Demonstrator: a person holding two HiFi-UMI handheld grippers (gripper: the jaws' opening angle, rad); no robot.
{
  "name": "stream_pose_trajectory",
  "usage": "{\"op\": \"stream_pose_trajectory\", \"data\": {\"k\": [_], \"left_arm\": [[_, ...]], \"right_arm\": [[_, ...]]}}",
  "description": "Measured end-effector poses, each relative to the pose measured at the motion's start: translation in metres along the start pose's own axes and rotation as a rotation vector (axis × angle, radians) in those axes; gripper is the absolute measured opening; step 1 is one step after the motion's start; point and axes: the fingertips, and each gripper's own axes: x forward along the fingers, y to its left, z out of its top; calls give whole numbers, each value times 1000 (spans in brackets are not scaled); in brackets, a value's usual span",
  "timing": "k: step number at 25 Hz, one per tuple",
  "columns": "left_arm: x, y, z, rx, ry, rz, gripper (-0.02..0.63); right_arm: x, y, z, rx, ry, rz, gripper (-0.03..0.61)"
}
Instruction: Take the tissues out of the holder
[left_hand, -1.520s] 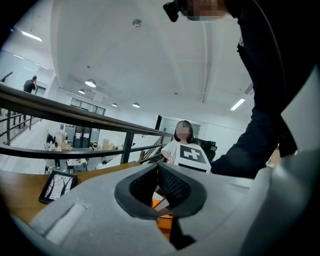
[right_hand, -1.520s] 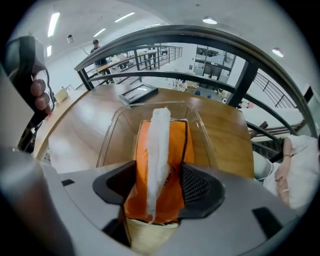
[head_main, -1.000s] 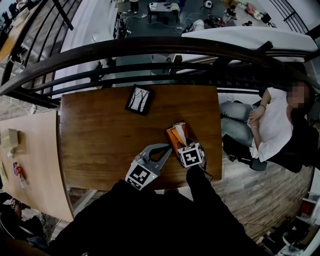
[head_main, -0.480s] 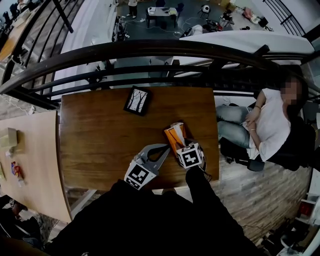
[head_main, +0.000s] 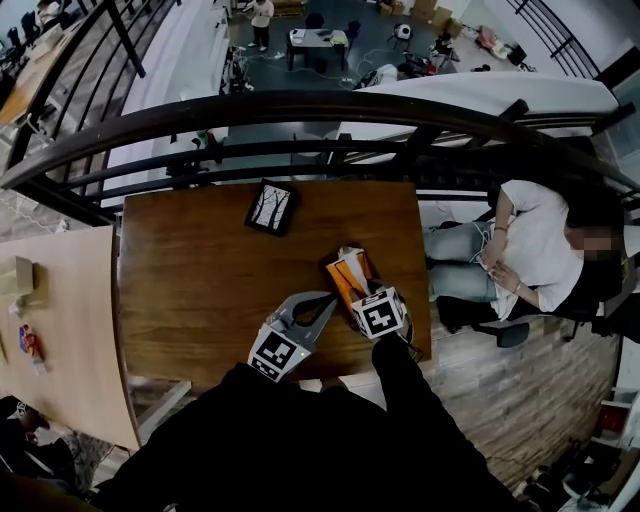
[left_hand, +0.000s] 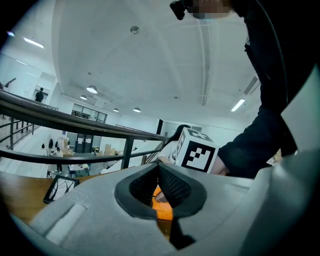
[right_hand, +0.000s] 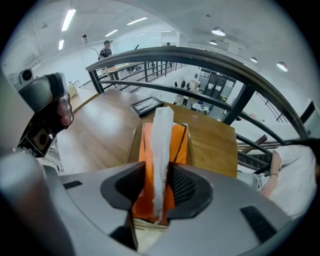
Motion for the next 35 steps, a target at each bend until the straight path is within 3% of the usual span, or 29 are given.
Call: {"op": "stream_pose_trajectory", "data": {"k": [15, 35], "left_arm": [[-15, 5, 15, 10, -29, 22, 9], [-71, 54, 5, -14, -34, 151, 8]], "right_arm": [[-43, 12, 35, -35, -62, -7, 146], [-43, 92, 94, -159, -104, 56, 146]]}}
